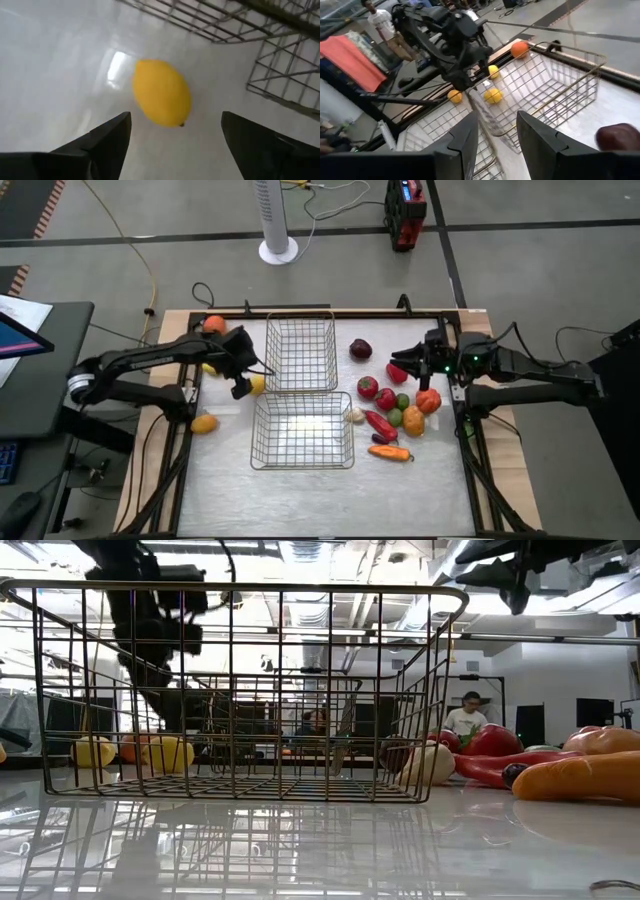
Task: Sort produce into baskets
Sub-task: Put the right yellow lemon into the top wire basket
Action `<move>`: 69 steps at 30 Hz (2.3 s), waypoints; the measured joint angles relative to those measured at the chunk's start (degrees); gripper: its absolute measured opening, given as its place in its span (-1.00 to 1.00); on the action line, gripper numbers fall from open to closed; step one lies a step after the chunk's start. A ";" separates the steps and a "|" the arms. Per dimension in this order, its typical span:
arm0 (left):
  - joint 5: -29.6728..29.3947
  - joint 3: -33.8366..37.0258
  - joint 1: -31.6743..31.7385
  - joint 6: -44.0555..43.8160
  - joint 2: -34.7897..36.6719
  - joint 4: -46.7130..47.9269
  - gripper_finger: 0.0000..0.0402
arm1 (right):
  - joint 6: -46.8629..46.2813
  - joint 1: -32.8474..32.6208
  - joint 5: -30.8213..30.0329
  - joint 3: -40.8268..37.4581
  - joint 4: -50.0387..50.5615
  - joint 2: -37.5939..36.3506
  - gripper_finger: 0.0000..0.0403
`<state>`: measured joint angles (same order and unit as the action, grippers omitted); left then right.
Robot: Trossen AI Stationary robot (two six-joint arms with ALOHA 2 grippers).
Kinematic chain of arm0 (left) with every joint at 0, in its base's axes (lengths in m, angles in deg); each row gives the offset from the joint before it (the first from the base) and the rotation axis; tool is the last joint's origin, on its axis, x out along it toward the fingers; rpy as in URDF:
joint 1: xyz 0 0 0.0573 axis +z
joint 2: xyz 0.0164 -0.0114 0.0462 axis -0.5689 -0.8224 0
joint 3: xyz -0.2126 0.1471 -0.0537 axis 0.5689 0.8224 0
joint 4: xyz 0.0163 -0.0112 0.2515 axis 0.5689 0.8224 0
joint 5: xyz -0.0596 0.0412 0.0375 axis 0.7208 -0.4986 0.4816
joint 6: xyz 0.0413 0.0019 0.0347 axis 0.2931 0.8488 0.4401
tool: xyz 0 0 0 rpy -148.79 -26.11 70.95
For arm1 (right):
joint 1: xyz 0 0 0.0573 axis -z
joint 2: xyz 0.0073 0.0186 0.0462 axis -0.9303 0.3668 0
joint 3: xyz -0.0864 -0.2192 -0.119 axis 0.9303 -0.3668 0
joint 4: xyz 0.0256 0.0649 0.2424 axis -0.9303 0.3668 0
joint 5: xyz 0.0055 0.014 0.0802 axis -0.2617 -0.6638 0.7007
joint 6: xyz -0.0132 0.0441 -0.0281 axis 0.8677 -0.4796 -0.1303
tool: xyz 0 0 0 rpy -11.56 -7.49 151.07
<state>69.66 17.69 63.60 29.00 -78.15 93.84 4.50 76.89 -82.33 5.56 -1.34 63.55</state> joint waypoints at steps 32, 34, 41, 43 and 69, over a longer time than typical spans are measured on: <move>-1.17 1.41 -3.42 -2.45 -11.95 -5.27 0.06 | -1.55 -1.84 -0.04 0.02 -0.48 1.92 -0.20; -1.25 1.41 -3.41 -2.54 -11.45 -5.15 -0.03 | -1.53 -1.84 -0.05 0.02 -0.48 1.92 -0.20; -0.20 1.62 -3.39 -2.75 -6.95 -2.34 -0.20 | -1.40 -1.84 -0.06 0.02 -0.52 1.92 -0.20; -0.04 1.62 -3.39 -3.00 -5.58 -1.96 -0.20 | -1.40 -1.84 -0.08 0.02 -0.50 1.92 -0.20; -2.56 -9.84 -3.36 -12.98 5.88 4.25 -0.20 | -4.02 3.63 -0.09 0.02 -0.44 2.14 -0.20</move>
<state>67.09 7.86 60.24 16.02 -72.28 98.10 0.48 80.52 -82.43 5.58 -1.78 65.69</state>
